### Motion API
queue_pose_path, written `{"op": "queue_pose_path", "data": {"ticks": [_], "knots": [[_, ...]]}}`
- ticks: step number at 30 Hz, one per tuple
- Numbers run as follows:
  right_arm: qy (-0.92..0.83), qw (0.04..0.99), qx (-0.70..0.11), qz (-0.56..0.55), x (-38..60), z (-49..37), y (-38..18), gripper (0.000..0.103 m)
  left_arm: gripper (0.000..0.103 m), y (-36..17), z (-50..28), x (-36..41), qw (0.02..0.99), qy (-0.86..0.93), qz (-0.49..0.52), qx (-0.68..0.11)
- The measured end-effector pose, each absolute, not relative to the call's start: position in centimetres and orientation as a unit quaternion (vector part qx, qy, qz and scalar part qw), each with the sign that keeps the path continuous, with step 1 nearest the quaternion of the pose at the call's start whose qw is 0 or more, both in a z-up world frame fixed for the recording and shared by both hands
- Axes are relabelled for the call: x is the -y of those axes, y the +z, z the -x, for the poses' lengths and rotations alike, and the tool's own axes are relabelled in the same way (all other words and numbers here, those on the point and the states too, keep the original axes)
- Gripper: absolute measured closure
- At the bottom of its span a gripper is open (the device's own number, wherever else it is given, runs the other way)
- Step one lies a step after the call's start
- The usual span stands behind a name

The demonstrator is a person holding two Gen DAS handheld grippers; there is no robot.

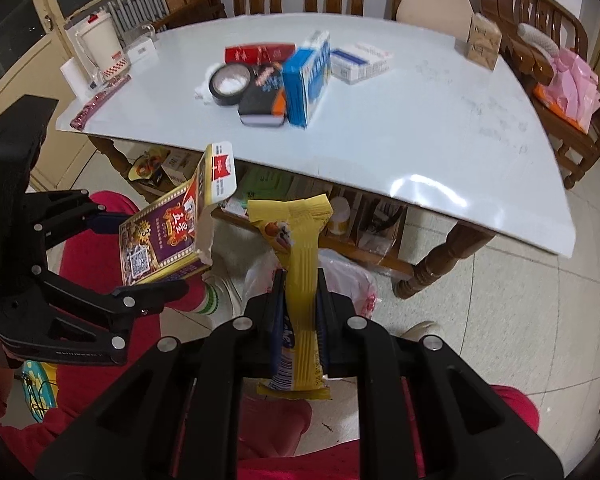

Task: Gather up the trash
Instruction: 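Lift the yellow wrapper and gold card box and carry both toward the white plastic bag, then open both tools to drop the wrapper and card box into the bag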

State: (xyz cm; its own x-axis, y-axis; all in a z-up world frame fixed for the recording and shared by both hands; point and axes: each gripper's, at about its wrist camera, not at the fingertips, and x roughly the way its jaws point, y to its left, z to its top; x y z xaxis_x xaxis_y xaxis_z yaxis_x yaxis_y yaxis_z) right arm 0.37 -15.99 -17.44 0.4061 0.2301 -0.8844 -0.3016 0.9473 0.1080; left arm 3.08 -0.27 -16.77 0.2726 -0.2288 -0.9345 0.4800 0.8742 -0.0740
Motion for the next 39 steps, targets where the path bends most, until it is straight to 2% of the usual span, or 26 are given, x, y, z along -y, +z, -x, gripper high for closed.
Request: {"op": "queue_pose_path", "data": {"ticks": [23,39], "knots": [[0.101,0.789,-0.606,-0.013,17.1,-3.8,-30.8,0.089,0.036,-30.2,-6.6,2.3,0.702,-0.218,-0.093,-0.671],[0.080,0.733,-0.675,-0.027,16.5,-6.2,-40.2,0.089,0.035,-40.1,-9.1,2.2,0.621,-0.194,-0.044,-0.758]]}}
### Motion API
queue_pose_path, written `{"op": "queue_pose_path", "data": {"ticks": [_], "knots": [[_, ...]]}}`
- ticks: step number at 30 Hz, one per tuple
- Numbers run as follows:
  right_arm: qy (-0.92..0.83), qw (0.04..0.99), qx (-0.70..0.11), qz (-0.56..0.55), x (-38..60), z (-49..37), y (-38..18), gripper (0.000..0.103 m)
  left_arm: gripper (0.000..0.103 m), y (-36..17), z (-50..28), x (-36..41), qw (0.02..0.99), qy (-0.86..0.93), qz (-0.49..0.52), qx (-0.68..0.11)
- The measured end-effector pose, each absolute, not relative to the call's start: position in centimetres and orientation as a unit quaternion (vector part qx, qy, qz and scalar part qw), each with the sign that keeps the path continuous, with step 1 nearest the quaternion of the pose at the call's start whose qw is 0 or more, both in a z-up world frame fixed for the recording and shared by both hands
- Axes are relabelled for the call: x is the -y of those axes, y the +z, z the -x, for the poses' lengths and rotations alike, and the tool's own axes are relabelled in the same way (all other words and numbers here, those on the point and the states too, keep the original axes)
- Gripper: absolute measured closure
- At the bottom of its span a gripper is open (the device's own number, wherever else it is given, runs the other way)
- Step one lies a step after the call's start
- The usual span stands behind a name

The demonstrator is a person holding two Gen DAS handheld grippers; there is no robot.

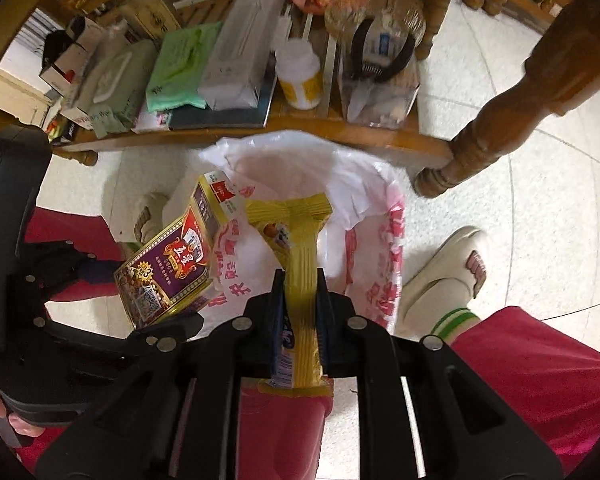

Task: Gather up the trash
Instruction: 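Open both tools to drop the wrapper and card box into the bag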

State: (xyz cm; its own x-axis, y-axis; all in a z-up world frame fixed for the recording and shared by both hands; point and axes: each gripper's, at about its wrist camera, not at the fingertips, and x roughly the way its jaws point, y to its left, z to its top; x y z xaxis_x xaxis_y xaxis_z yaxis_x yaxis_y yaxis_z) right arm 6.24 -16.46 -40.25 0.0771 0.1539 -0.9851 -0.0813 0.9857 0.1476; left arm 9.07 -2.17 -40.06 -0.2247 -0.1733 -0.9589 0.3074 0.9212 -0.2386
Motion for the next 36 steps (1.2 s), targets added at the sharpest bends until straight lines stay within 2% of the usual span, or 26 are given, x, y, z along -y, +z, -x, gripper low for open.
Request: {"op": "queue_pose_path", "data": {"ticks": [9,20,21,23,24,25,36], "knots": [[0.078,0.711,-0.697,-0.047,16.8,-7.3,-43.2,0.089,0.035,-43.4,-10.0,2.3,0.593,-0.178,-0.038,-0.785],[0.083,0.700,-0.707,-0.052,16.7,-7.7,-44.3,0.089,0.033,-44.4,-10.2,2.6,0.577,-0.168,-0.041,-0.798],[0.083,0.699,-0.708,-0.052,16.7,-7.7,-44.3,0.087,0.029,-44.5,-10.3,2.6,0.575,-0.168,-0.043,-0.799],[0.083,0.699,-0.708,-0.052,16.7,-7.7,-44.4,0.074,0.025,-44.4,-10.3,2.6,0.577,-0.169,-0.045,-0.798],[0.080,0.701,-0.707,-0.050,16.7,-7.7,-44.4,0.055,0.023,-44.2,-10.3,2.7,0.578,-0.170,-0.048,-0.797],[0.077,0.703,-0.705,-0.050,16.7,-7.7,-44.3,0.047,0.020,-44.2,-10.3,2.7,0.579,-0.169,-0.051,-0.796],[0.075,0.706,-0.703,-0.048,16.7,-7.8,-44.1,0.047,0.020,-43.8,-10.4,2.5,0.584,-0.168,-0.050,-0.793]]}}
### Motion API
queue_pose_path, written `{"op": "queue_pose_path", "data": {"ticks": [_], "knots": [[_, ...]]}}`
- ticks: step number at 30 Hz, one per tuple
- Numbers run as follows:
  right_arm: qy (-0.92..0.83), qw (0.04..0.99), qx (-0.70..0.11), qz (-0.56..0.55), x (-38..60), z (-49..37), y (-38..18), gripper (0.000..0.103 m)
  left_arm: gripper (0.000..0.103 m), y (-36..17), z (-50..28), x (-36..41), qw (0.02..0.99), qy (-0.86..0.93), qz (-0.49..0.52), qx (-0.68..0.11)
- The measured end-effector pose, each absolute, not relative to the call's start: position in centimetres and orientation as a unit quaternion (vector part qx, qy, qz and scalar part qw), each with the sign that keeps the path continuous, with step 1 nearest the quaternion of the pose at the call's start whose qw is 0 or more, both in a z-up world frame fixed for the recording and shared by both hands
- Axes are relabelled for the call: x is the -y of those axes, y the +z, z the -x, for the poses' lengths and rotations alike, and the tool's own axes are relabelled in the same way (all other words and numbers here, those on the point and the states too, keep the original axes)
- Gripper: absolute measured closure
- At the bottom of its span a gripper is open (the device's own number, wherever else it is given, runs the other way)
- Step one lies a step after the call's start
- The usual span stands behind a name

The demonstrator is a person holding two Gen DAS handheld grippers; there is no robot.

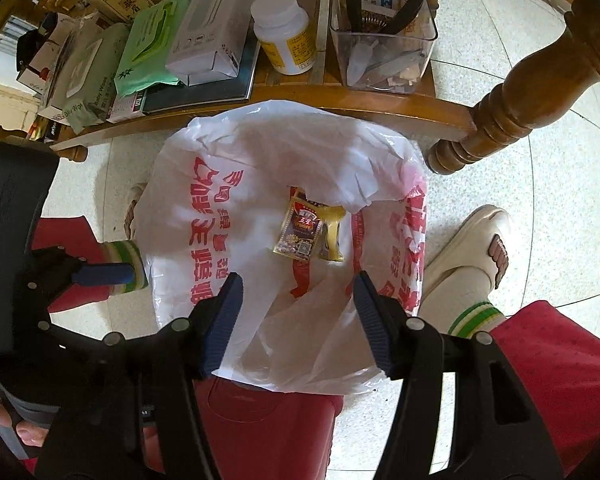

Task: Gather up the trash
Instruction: 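Open both tools to drop the wrapper and card box into the bag, then swing both tools back up over the table toward the remaining boxes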

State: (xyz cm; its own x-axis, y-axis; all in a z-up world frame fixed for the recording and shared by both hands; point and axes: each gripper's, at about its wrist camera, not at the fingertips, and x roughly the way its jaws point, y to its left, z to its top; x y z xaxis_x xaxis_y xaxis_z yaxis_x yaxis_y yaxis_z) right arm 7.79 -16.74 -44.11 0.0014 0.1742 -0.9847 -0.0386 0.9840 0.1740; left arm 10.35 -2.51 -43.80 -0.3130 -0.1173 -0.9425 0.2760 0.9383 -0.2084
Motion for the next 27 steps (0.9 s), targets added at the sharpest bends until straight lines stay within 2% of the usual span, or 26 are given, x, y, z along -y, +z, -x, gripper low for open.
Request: {"op": "queue_pose_path", "data": {"ticks": [10,16,20,27], "knots": [[0.071,0.722,-0.685,-0.059,17.2,-7.2,-41.7,0.046,0.019,-41.5,-9.8,2.8,0.603,-0.170,-0.065,-0.777],[0.066,0.756,-0.645,-0.087,19.0,-5.3,-36.0,0.036,0.016,-37.1,-8.1,1.7,0.627,-0.176,-0.071,-0.755],[0.067,0.789,-0.601,-0.108,21.0,-4.2,-29.7,0.031,0.016,-31.9,-6.7,0.0,0.648,-0.183,-0.069,-0.736],[0.081,0.869,-0.483,-0.076,22.6,-3.4,-15.0,0.018,0.013,-17.0,-7.9,-3.8,0.735,-0.160,-0.105,-0.650]]}}
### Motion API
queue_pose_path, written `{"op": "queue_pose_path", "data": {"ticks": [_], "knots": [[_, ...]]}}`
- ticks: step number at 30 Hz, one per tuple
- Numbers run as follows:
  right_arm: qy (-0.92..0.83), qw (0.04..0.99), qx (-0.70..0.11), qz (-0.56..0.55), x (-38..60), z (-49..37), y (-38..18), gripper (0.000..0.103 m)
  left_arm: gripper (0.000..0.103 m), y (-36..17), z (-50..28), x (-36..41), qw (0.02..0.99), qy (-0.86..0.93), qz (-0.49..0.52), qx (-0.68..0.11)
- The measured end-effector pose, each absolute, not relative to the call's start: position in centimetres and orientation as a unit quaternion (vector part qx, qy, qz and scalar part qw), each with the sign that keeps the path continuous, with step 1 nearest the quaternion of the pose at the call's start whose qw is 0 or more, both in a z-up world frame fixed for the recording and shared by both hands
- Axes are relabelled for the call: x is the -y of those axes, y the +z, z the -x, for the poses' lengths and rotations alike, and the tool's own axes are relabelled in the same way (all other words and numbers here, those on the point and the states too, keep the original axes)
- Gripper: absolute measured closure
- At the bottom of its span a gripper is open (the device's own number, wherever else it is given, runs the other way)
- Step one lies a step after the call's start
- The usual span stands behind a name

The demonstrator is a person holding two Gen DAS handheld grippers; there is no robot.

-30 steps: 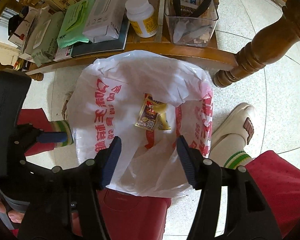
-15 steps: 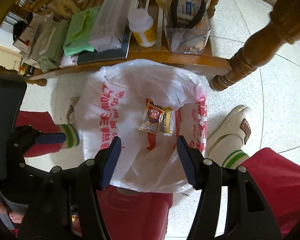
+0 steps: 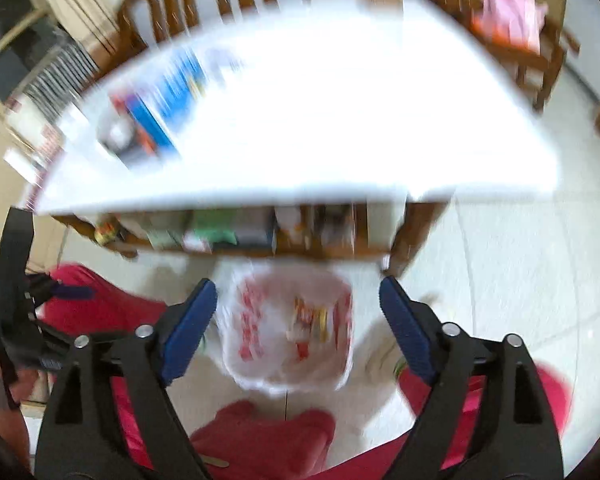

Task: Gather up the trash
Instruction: 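Swing both tools back up over the table toward the remaining boxes, then grasp the red cigarette box with the left tool while the right tool grasps the blue-white medicine box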

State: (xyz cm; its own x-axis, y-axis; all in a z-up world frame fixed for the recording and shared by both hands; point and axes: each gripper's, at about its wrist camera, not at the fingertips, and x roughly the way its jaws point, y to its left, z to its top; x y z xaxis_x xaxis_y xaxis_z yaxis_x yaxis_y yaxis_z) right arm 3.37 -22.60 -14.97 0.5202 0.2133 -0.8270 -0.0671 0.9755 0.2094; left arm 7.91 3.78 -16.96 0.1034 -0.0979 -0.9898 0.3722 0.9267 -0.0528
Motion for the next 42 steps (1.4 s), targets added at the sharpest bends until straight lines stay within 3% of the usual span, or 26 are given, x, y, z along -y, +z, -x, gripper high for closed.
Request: {"op": "queue_pose_path", "data": {"ticks": [7,14,29,42], "knots": [[0.118,0.917,-0.379,-0.038,21.9,-4.0,-2.0,0.009,0.008,-2.3,-11.5,-6.4,0.792,-0.155,-0.085,-0.584],[0.155,0.925,-0.345,-0.029,20.7,-5.7,3.7,0.009,0.008,4.9,-14.7,-5.7,0.797,-0.159,-0.093,-0.575],[0.183,0.917,-0.353,-0.020,19.1,-10.3,6.5,0.009,0.008,3.1,-21.9,-2.1,0.766,-0.165,-0.117,-0.610],[0.197,0.888,-0.415,0.019,15.6,-14.4,1.1,0.009,0.008,-3.5,-26.7,-1.6,0.727,-0.158,-0.103,-0.661]]}}
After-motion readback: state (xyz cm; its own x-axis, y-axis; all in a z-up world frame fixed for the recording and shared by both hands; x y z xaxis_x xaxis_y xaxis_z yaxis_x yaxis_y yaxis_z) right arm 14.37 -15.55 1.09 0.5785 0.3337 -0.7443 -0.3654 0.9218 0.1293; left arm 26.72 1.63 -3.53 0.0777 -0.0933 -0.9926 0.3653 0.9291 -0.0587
